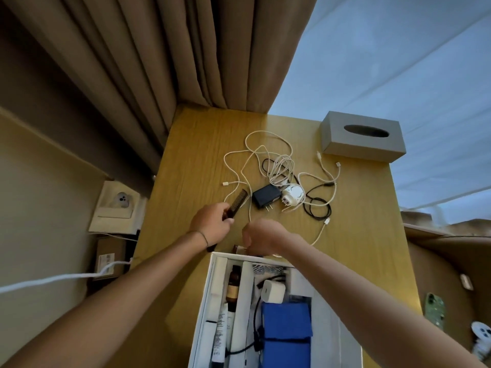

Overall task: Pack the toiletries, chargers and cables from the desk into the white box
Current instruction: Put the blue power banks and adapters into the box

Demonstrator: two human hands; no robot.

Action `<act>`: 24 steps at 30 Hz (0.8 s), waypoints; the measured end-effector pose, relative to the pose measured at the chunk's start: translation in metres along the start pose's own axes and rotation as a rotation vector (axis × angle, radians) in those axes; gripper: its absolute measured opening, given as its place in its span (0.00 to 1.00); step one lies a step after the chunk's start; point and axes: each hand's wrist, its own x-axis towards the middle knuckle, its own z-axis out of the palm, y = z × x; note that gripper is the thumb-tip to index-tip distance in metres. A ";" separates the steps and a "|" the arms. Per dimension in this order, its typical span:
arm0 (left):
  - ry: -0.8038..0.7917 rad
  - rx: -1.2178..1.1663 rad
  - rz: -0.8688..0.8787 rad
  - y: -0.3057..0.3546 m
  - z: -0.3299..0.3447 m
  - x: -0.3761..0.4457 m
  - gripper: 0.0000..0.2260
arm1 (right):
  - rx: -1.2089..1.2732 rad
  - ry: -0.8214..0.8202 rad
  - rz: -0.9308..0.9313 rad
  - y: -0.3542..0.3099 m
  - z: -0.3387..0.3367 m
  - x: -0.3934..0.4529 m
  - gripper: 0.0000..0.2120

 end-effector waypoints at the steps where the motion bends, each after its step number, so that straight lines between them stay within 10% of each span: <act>1: 0.018 -0.028 0.003 0.001 -0.006 -0.006 0.04 | -0.049 -0.035 -0.010 -0.003 0.001 0.004 0.10; 17: 0.256 -0.275 0.034 0.020 -0.069 -0.108 0.11 | -0.158 -0.071 -0.091 -0.011 -0.001 0.019 0.13; 24: 0.281 -0.384 0.018 0.026 -0.074 -0.134 0.09 | 0.244 0.258 -0.137 -0.003 -0.040 -0.035 0.12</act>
